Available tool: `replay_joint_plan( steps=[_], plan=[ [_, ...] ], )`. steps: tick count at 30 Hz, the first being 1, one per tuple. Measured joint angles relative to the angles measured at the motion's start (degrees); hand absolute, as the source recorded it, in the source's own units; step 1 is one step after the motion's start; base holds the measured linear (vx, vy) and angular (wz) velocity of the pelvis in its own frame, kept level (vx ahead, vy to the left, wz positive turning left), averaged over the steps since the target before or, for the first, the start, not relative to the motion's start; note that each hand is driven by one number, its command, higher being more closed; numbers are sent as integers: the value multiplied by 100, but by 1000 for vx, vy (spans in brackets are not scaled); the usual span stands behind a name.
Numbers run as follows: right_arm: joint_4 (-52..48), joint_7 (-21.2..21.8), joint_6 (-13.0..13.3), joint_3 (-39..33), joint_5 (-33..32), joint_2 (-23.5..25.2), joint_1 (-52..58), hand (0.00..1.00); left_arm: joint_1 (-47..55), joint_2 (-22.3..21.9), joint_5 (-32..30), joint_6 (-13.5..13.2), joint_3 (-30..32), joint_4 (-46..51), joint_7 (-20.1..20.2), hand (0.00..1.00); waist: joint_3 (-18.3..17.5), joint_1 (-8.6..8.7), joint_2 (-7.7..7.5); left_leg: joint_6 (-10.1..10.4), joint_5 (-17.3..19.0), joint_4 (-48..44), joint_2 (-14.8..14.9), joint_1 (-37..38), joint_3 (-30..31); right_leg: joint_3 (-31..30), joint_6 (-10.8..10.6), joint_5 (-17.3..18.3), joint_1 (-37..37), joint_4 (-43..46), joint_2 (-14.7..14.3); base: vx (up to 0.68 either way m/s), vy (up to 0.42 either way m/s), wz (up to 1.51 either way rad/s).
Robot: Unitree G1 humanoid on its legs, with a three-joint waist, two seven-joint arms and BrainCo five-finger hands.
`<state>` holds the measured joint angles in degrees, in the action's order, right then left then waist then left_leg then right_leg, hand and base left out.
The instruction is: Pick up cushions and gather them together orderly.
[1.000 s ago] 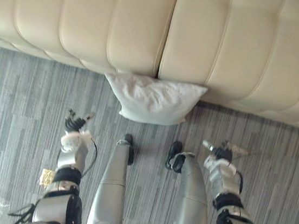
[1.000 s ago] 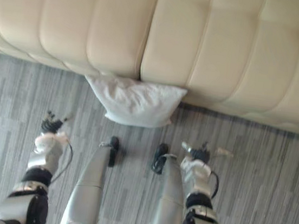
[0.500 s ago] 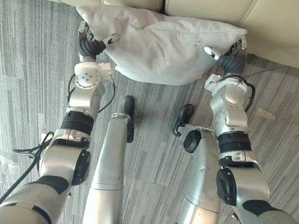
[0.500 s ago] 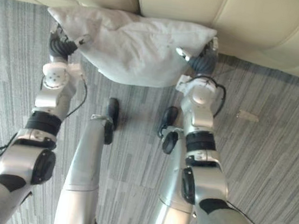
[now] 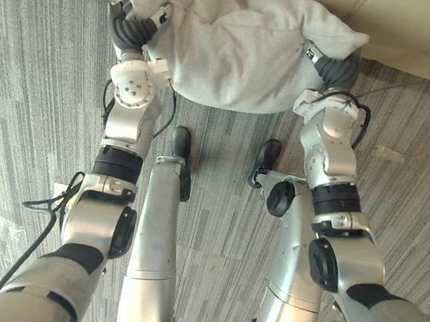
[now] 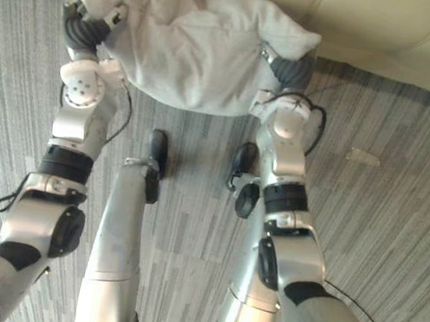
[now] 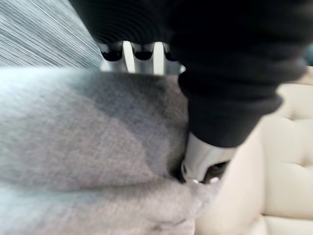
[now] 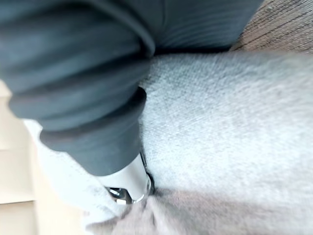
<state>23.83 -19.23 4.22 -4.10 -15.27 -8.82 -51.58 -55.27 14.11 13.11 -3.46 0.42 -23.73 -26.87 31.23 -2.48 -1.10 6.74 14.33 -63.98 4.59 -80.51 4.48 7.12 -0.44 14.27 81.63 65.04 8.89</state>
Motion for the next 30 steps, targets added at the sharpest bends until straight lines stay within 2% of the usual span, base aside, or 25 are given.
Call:
replay_joint_plan(
  steps=[4, 6, 9, 10, 11, 13, 14, 17, 23, 25, 26, 27, 28, 30],
  plan=[
    [-760, 5, 204, 94, -81, 221, 1043, 100, 964, -366, -5, -212, -263, 827, -32, 100, -35, 47, -26, 12, -44, 661, 7, 1115, -57, 15, 30, -6, -1053, -562, -13, 0, 0, 0],
    [-1179, 13, 211, 297, -27, 228, 1526, 100, 1556, -534, 0, -336, -277, 1212, -30, 100, -60, 51, -30, 35, -122, 1101, 15, 1752, -94, 28, 39, -27, -1642, -937, -66, 23, -18, -3],
    [-1679, 30, 205, 463, 329, 342, 2269, 100, 2456, -734, 43, -369, -447, 1627, -9, 100, -146, 6, -37, 54, -207, 1807, -3, 2828, -206, 55, 90, -31, -2604, -1436, -83, 65, -39, 1],
    [-1704, 34, 213, 491, 403, 381, 2412, 100, 2648, -776, 44, -385, -493, 1669, -2, 100, -293, 3, -45, 53, -214, 1904, -4, 2919, -221, 57, 90, -31, -2675, -1503, -83, 113, -56, -3],
    [-1786, 64, 212, 553, 437, 440, 2696, 100, 3038, -864, 46, -386, -544, 1799, 31, 100, -617, 1, -49, 81, -232, 2064, -2, 3028, -242, 70, 89, -29, -2758, -1629, -85, 174, -45, -5],
    [-2207, 149, 214, 674, 629, 447, 3443, 100, 3866, -1106, 52, -431, -629, 2231, 213, 100, -775, -22, -50, 142, -292, 2612, 15, 4034, -285, 146, 158, -73, -3707, -2061, -108, 225, -35, -6],
    [-2264, 181, 214, 683, 628, 448, 3582, 100, 3994, -1139, 58, -457, -657, 2268, 242, 100, -836, -28, -44, 142, -292, 2698, 19, 4164, -286, 161, 158, -73, -3834, -2140, -116, 201, -22, -6],
    [-2673, 471, 269, 842, 635, 428, 4759, 100, 5112, -1262, 279, -527, -793, 2590, 572, 100, -1429, -67, -109, 108, -324, 3507, 50, 5368, -458, 153, 117, -50, -4918, -2800, -191, 237, 0, -15],
    [-3214, 817, 375, 1048, 654, 411, 5933, 100, 6277, -1256, 504, -578, -885, 3145, 1005, 100, -1919, -108, -125, 23, -298, 4095, 96, 6510, -654, 54, 21, 14, -5956, -3327, -280, 178, 26, -12],
    [-3218, 858, 374, 1110, 655, 406, 6099, 100, 6491, -1258, 509, -576, -884, 3188, 1088, 100, -1960, -126, -122, 22, -298, 3874, 139, 6657, -677, 7, 23, 169, -6237, -3422, -297, 85, 22, -12],
    [-3220, 910, 368, 1129, 671, 403, 6225, 100, 6632, -1258, 565, -573, -883, 3196, 1122, 100, -1962, -171, -117, 22, -299, 3255, 150, 6592, -607, 12, 77, 240, -6460, -3442, -317, 46, 22, -9],
    [-3225, 921, 368, 1136, 680, 398, 6251, 100, 6669, -1258, 596, -573, -884, 3204, 1131, 100, -1965, -184, -112, 23, -301, 3075, 158, 6565, -571, 11, 85, 260, -6520, -3440, -329, 22, 20, -17],
    [-3329, 941, 368, 1154, 736, 368, 6431, 100, 6831, -1267, 708, -572, -900, 3229, 1189, 100, -2076, -255, -41, 20, -368, 2262, 196, 6352, -400, -2, 128, 352, -6721, -3409, -414, 67, 13, -19],
    [-3488, 968, 370, 1163, 818, 378, 6587, 100, 6963, -1265, 735, -572, -904, 3239, 1232, 100, -2292, -323, -59, -31, -777, 1635, 204, 6028, -405, -90, 158, 407, -6780, -3414, -421, 91, 19, -18]
  ],
)
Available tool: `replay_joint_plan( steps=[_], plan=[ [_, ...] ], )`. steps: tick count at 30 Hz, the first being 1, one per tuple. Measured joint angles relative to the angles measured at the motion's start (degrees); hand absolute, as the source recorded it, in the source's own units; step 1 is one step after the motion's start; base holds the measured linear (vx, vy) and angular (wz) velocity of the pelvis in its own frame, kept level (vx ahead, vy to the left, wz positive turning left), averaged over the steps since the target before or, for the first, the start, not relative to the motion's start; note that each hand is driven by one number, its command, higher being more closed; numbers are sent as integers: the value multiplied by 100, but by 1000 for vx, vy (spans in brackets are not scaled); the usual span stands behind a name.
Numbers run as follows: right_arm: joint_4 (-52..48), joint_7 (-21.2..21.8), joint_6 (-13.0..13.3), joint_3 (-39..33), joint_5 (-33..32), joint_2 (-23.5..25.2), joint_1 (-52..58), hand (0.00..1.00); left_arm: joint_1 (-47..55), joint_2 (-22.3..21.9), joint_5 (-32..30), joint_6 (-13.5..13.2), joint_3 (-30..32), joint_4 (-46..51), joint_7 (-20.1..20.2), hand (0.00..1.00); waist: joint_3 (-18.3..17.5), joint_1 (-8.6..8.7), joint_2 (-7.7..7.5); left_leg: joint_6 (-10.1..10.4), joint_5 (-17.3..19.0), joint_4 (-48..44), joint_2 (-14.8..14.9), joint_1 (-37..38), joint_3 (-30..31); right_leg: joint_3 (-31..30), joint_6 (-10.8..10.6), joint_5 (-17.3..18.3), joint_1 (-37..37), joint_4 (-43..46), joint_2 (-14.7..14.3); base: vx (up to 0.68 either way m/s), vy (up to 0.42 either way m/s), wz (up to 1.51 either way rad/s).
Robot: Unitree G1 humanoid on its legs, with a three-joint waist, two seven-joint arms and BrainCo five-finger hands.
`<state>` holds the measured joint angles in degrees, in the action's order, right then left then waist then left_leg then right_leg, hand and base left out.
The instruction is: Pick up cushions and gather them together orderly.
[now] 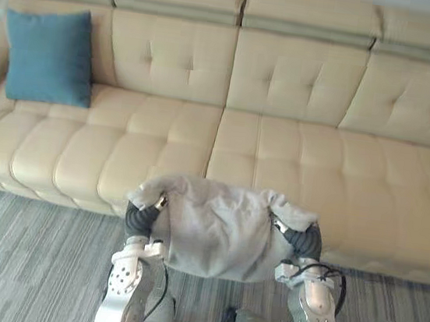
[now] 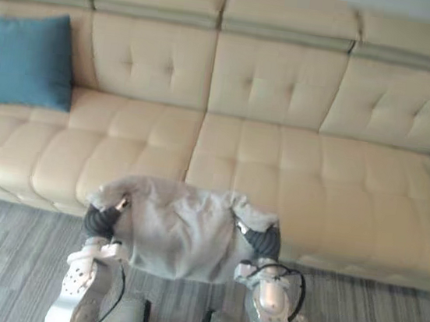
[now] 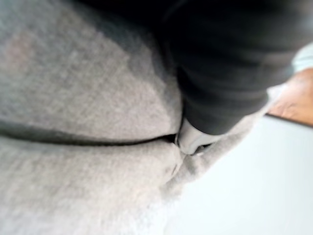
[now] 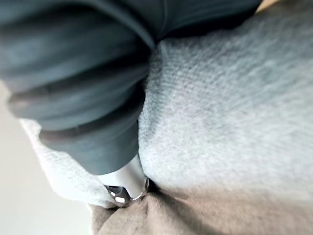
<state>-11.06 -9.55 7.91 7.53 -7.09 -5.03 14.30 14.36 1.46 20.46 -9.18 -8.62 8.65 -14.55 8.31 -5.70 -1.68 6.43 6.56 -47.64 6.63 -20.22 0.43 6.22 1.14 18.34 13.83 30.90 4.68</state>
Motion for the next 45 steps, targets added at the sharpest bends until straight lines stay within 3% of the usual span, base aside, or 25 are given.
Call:
replay_joint_plan(
  steps=[2, 3, 5, 8, 10, 11, 12, 13, 15, 16, 18, 19, 20, 21, 23, 24, 25, 26, 29, 38, 45],
  plan=[
    [-95, -5, 0, -14, -1, -5, -5, 100, 26, -21, 2, 8, -5, 15, 22, 100, -20, -46, 4, -93, -314, -469, 78, -374, -221, -60, 105, -59, -191, -228, 25, 125, 43, -6],
    [-100, -7, 0, -14, -1, 3, -7, 100, 41, -23, 2, 11, -11, 15, 23, 100, -38, -48, -4, -116, -163, -401, 77, -406, -252, -73, 154, -87, -225, -278, 27, 165, 76, 0],
    [-106, -61, -2, -18, -1, 5, -68, 100, 122, -48, 1, 62, -23, 15, 26, 100, -113, -60, 45, -86, 324, 676, -66, -360, -303, -136, 169, -98, -438, -580, 26, 151, 113, 0],
    [54, -74, 0, -18, 7, 5, -256, 100, 272, -54, -1, 84, -24, 20, 31, 100, -270, -111, 90, 54, 221, 2344, -280, -305, -201, -338, 109, -84, -557, -883, 22, 213, 184, -30],
    [247, -98, -15, -33, 33, 10, -355, 100, 332, -34, 0, 115, -49, 21, 31, 100, -358, -290, 210, -145, -128, 2835, -228, -131, -169, -521, -106, 33, -636, -918, 1, 363, 330, -69],
    [410, -102, -80, -4, 35, 39, -331, 100, 400, 40, -1, 125, -47, 20, 30, 100, -411, -328, 95, -337, -159, 2593, -316, -62, -312, -712, -269, 111, -827, -991, 81, 415, 285, -49],
    [544, -103, -140, 65, 43, 50, -207, 100, 502, 104, -4, 142, -55, 30, 27, 100, -609, -327, -123, -422, 52, 2509, -443, -11, -512, -795, -516, 43, -911, -856, 265, 451, 263, -45],
    [568, -103, -168, 75, 43, 58, -188, 100, 497, 123, -5, 145, -55, 31, 27, 100, -639, -348, -176, -498, 98, 2488, -468, 33, -606, -866, -674, 21, -815, -517, 307, 467, 239, -34],
    [588, -100, -220, 62, 56, 83, -189, 100, 424, 213, -5, 206, -75, 32, 27, 100, -639, -320, -214, -643, 279, 2568, -612, 490, -783, -971, -1631, -411, -454, 1181, 418, 439, 216, -32],
    [590, -98, -219, 51, 71, 90, -191, 100, 415, 222, -5, 219, -77, 32, 27, 100, -634, -300, -206, -676, 299, 2631, -640, 643, -805, -940, -1670, -499, -417, 1562, 453, 398, 174, -31],
    [732, -95, -210, -12, 182, 158, -245, 100, 387, 222, -11, 234, -87, 32, 27, 100, -614, -297, -174, -726, 331, 2887, -640, 1114, -871, -683, -1589, -461, -298, 2398, 500, 307, 111, -31],
    [951, -103, -211, -93, 256, 234, -376, 100, 302, 223, -23, 235, -102, 32, 25, 100, -610, -298, -139, -728, 333, 3158, -548, 1474, -894, -309, -1296, -346, -196, 2614, 549, 308, 42, -34],
    [1052, -110, -215, -146, 255, 273, -492, 100, 144, 225, -74, 234, -105, 32, 12, 100, -594, -297, -113, -723, 335, 3343, -448, 1666, -895, -1, -1020, -209, -64, 2446, 554, 243, 18, -29],
    [1059, -111, -215, -168, 255, 275, -525, 100, 77, 225, -78, 234, -105, 32, 10, 100, -588, -291, -105, -717, 339, 3372, -410, 1705, -893, 83, -954, -172, -14, 2305, 537, 208, -61, -9],
    [1105, -112, -205, -352, 249, 278, -674, 100, -217, 227, -122, 232, -105, 6, 9, 100, -599, -154, -123, -712, 338, 3340, -271, 1730, -752, 100, -749, -198, 87, 618, 285, 145, -134, 20],
    [1146, -112, -198, -379, 247, 279, -692, 100, -229, 230, -121, 232, -105, -5, 10, 100, -618, -120, -153, -695, 342, 3326, -301, 1725, -721, 34, -683, -323, 43, 218, 206, 142, -155, 49],
    [1207, -272, -188, -420, 263, 312, -724, 100, -257, 289, -146, 242, -147, -13, -22, 100, -618, -25, -334, -545, 438, 3244, -546, 1740, -411, -270, -333, -1268, -98, -865, 166, 174, -185, 32],
    [1271, -276, -190, -503, 255, 239, -718, 100, -256, 155, -204, 297, -226, -136, -20, 100, -651, -52, -217, -343, 641, 3276, -483, 1812, -183, -228, -356, -1022, -310, -1057, 128, 185, -176, 25],
    [1296, -265, -220, -563, 240, 223, -624, 100, -193, -37, -296, 345, -266, -285, 4, 100, -673, -62, 30, -334, 644, 3282, -241, 1817, -43, -42, -257, -1177, -701, -1722, -109, 124, -124, 8],
    [1164, -285, -225, -574, 220, 268, -685, 100, -294, -76, -296, 345, -261, -273, -34, 100, -748, -67, 67, -301, 348, 3746, -346, 1824, 579, 418, -258, -1287, -989, -2216, -70, 33, -32, 30],
    [1610, -763, -244, -501, 264, 259, -2331, 100, -1692, 225, -296, 325, -176, -504, -582, 100, -750, -126, 75, -316, -111, 4160, -434, 1487, 797, 620, -239, -1784, -879, -2895, -40, -59, 13, 17]
  ],
)
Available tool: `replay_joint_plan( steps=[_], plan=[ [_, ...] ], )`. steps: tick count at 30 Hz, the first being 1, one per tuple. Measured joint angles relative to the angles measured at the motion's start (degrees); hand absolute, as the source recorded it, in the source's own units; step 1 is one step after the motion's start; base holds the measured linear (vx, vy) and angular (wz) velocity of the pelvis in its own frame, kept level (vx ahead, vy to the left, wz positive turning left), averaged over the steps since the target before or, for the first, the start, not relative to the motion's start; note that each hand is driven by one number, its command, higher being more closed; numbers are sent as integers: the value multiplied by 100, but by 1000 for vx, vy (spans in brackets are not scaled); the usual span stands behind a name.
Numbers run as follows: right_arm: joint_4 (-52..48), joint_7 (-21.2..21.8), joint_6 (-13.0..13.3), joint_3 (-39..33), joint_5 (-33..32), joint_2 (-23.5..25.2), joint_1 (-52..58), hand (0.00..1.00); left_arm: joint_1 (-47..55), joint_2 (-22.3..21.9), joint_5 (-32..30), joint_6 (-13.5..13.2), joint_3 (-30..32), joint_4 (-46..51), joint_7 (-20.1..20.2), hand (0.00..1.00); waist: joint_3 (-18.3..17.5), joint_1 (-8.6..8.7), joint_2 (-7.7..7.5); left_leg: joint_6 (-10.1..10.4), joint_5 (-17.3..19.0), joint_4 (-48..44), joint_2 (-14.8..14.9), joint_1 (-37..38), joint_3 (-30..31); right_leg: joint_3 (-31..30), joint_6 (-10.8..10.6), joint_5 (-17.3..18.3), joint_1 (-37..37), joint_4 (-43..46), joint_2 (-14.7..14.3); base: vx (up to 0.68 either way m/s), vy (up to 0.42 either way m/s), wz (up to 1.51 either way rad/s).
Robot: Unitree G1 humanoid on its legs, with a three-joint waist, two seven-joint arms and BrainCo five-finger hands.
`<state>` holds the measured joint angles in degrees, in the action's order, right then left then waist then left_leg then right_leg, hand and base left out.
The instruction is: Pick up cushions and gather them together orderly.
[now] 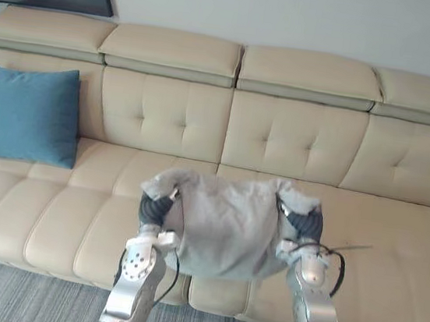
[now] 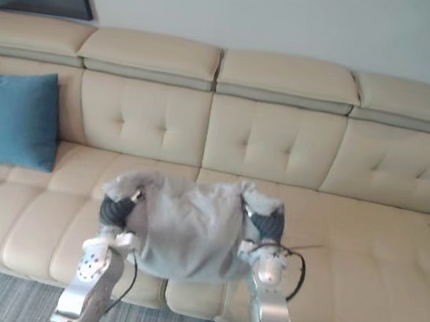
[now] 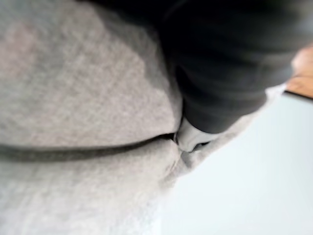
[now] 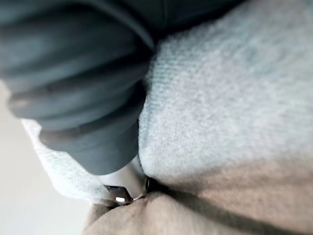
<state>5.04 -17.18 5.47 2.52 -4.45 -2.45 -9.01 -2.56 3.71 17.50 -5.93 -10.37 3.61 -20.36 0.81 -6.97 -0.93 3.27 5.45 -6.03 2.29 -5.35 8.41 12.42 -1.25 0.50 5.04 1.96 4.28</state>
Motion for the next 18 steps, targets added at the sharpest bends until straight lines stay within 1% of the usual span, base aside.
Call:
replay_joint_plan(
  steps=[1, 2, 3, 4, 5, 6, 7, 8, 9, 11, 13, 14, 16, 18],
  plan=[
    [216, -154, 3, 9, 4, -17, -474, 100, -516, 128, 3, -22, 18, -221, -152, 100, 2, -25, 1, 40, -87, -2, 5, -221, 3, 0, 13, -78, 222, 7, 2, -157, -8, 1],
    [370, -339, 5, 75, 11, -100, -949, 100, -1096, 289, 22, -119, 23, -483, -335, 100, 6, -63, 4, 76, -183, 3, 15, -529, 5, -1, 35, -160, 549, 44, 2, -167, -12, -2],
    [401, -384, 5, 99, 14, -140, -1087, 100, -1274, 336, 32, -131, 35, -553, -373, 100, 9, -74, 7, 98, -212, 7, 20, -625, 6, -4, 38, -181, 653, 61, -1, -209, -29, -1],
    [538, -564, 6, 204, 91, -277, -1476, 100, -1773, 486, 86, -230, 43, -777, -538, 100, 19, -83, 12, 127, -329, 56, 45, -882, 3, -3, 75, -254, 951, 98, 1, -148, -47, -4],
    [587, -677, 5, 263, 232, -337, -1689, 100, -2086, 587, 151, -319, 46, -948, -651, 100, 47, -88, 22, 160, -420, 174, 70, -960, -7, -21, 84, -273, 1130, 165, 3, -127, -50, -4],
    [588, -709, 5, 275, 234, -344, -1737, 100, -2172, 616, 189, -350, 46, -999, -686, 100, 54, -87, 25, 169, -439, 193, 72, -986, -10, -27, 85, -272, 1185, 202, 6, -96, -43, -10],
    [596, -835, 5, 314, 257, -381, -1889, 100, -2452, 701, 263, -421, 45, -1163, -749, 100, 71, -87, 28, 189, -463, 199, 83, -1097, -28, -51, 94, -264, 1361, 300, 25, -86, -24, -12],
    [602, -942, 3, 337, 423, -452, -2058, 100, -2710, 754, 291, -490, 44, -1334, -814, 100, 99, -84, 21, 214, -491, 203, 90, -1216, -54, -73, 103, -258, 1539, 401, 34, -85, -22, -12],
    [605, -981, 3, 341, 470, -472, -2137, 100, -2816, 775, 297, -509, 44, -1405, -835, 100, 119, -78, 19, 223, -509, 203, 94, -1266, -69, -76, 103, -257, 1606, 429, 37, -86, -24, -13],
    [839, -1178, -11, 342, 677, -638, -2702, 100, -3397, 958, 310, -520, 43, -1859, -903, 100, 275, -28, 7, 277, -628, 294, 107, -1457, -157, -131, 111, -264, 1960, 596, 54, -105, -35, -14],
    [977, -1280, -33, 345, 697, -706, -3046, 100, -3734, 1048, 348, -520, 42, -2152, -947, 100, 400, 16, 13, 292, -718, 382, 107, -1552, -162, -152, 145, -295, 2122, 630, 55, -82, -27, -11],
    [1105, -1387, -77, 344, 767, -805, -3403, 100, -4121, 1130, 493, -519, 38, -2460, -952, 100, 515, 66, 4, 319, -781, 422, 116, -1720, -184, -184, 182, -355, 2330, 630, 42, -84, -24, -12],
    [1249, -1484, -105, 340, 897, -906, -3646, 100, -4423, 1173, 543, -516, 44, -2736, -952, 100, 565, 97, 8, 345, -835, 460, 122, -1860, -213, -206, 189, -425, 2481, 578, 17, -45, -11, -12],
    [1556, -1629, -141, 327, 945, -996, -4158, 100, -4953, 1301, 668, -516, 43, -3130, -950, 100, 784, 126, 7, 360, -903, 542, 154, -2002, -332, -329, 216, -610, 2640, 386, -53, -15, -16, -25]
  ],
)
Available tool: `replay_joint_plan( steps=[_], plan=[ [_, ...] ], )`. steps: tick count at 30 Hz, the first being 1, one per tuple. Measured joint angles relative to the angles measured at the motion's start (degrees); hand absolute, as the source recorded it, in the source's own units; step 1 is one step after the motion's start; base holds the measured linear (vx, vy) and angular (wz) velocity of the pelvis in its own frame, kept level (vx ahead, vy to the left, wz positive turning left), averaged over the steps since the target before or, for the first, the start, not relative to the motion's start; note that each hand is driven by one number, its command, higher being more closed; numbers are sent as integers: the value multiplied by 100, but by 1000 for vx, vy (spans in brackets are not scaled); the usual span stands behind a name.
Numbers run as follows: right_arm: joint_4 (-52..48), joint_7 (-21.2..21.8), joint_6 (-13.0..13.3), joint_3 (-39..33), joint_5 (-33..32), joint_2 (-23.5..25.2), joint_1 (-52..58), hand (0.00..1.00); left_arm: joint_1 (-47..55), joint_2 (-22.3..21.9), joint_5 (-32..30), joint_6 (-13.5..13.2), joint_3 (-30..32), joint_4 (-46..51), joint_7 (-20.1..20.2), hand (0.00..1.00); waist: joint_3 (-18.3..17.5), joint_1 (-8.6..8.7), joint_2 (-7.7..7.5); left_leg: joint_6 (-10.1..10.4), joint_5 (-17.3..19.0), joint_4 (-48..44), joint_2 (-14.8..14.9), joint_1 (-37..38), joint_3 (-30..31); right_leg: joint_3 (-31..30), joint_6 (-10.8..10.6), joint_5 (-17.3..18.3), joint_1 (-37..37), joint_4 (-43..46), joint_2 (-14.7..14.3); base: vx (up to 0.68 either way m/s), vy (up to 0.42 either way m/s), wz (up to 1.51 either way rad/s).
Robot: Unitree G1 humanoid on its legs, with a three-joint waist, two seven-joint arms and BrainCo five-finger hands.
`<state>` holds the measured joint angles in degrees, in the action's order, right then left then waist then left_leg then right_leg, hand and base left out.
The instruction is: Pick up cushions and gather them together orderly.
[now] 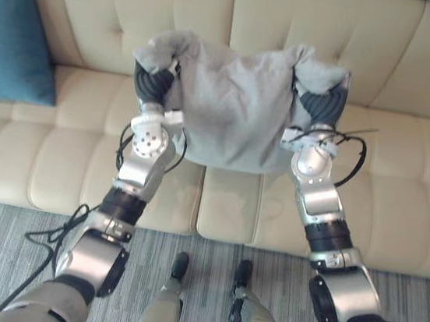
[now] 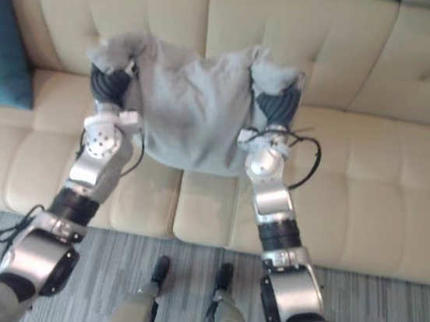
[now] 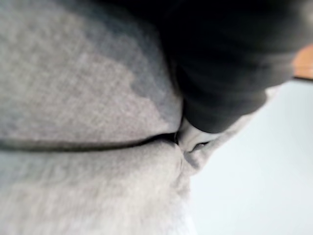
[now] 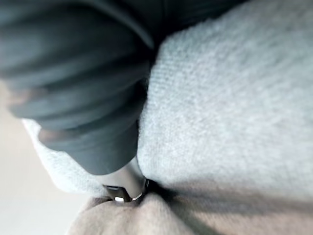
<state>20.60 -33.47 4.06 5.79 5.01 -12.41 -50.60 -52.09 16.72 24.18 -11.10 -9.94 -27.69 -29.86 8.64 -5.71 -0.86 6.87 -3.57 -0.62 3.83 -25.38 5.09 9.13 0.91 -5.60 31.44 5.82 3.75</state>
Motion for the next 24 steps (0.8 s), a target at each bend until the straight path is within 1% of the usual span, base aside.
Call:
replay_joint_plan(
  steps=[1, 3, 4, 5, 6, 10, 13, 16, 17, 19, 20, 22, 24],
  plan=[
    [66, -23, -1, 1, 3, -8, -91, 100, -86, 25, 20, 0, 2, -57, 0, 100, 7, 8, -1, 4, -4, -1, 9, -66, -14, -17, 0, -45, 47, -52, -15, -9, -24, -24],
    [344, -97, -14, -4, 0, -131, -519, 100, -595, 81, 22, 2, 51, -363, 16, 100, 109, 39, -11, 41, -50, 17, 66, -368, -84, -60, 26, -325, 199, -453, -92, -4, -18, -16],
    [397, -101, -15, -7, 0, -150, -574, 100, -652, 82, 22, 2, 65, -415, 18, 100, 128, 46, -11, 43, -54, 24, 67, -405, -93, -65, 25, -365, 215, -520, -104, -5, -7, -13],
    [552, -107, -16, -6, -3, -171, -700, 0, -774, 81, 19, 3, 122, -560, 17, 0, 167, 64, -15, 48, -58, 33, 77, -500, -121, -90, 37, -451, 259, -660, -135, -6, 0, -12],
    [686, -120, -17, -6, -3, -175, -786, 0, -838, 76, 18, 4, 178, -687, 10, 0, 208, 82, -11, 48, -57, 33, 92, -568, -141, -119, 32, -524, 285, -781, -159, -6, 0, -12],
    [799, -143, -15, -8, -17, -328, -909, 0, -1058, 38, 14, -2, 343, -1038, -14, 0, 262, 100, -10, 50, -58, 38, 141, -697, -136, -120, 41, -539, 380, -839, -210, -1, 1, -2],
    [1028, -122, -16, -110, -135, -429, -1266, 0, -1387, 46, 15, 9, 533, -1380, -7, 0, 270, 96, -13, 55, -61, 38, 160, -699, -134, -114, 41, -539, 374, -843, -226, 7, 5, 1],
    [1160, -90, -4, -249, -646, -502, -1454, 0, -1635, 53, -53, 74, 702, -1635, 5, 0, 305, 95, -15, 64, -67, 38, 168, -741, -111, -73, 40, -539, 365, -893, -209, 14, 24, 9],
    [1206, -85, -5, -309, -868, -602, -1542, 0, -1751, 62, -54, 105, 779, -1706, 9, 0, 342, 91, -15, 73, -73, 44, 158, -764, -100, -41, 42, -540, 334, -957, -198, 8, 40, 14],
    [1366, -57, -3, -368, -1024, -732, -1741, 0, -1887, 117, -55, 146, 911, -1803, 18, 0, 428, 94, -14, 101, -90, 44, 159, -752, -59, 0, 45, -564, 267, -1010, -199, 3, 41, 16],
    [1773, 171, -6, -396, -1392, -948, -2054, 0, -1932, 288, -28, 197, 967, -1874, 130, 0, 458, 92, -14, 103, -91, 45, 167, -746, -22, 45, 51, -567, 245, -1018, -202, -1, 41, 14],
    [1973, 344, -9, -414, -1620, -1124, -2209, 0, -1933, 401, 5, 203, 1070, -1910, 204, 0, 459, 81, -14, 108, -94, 47, 168, -747, -7, 61, 51, -567, 242, -1016, -203, 3, 42, 6],
    [2148, 611, -17, -590, -2121, -1399, -2356, 0, -1934, 672, 89, 272, 1291, -2010, 335, 0, 459, 70, -14, 110, -95, 48, 170, -731, 13, 97, 51, -567, 221, -1002, -202, 12, 54, 4]
  ],
)
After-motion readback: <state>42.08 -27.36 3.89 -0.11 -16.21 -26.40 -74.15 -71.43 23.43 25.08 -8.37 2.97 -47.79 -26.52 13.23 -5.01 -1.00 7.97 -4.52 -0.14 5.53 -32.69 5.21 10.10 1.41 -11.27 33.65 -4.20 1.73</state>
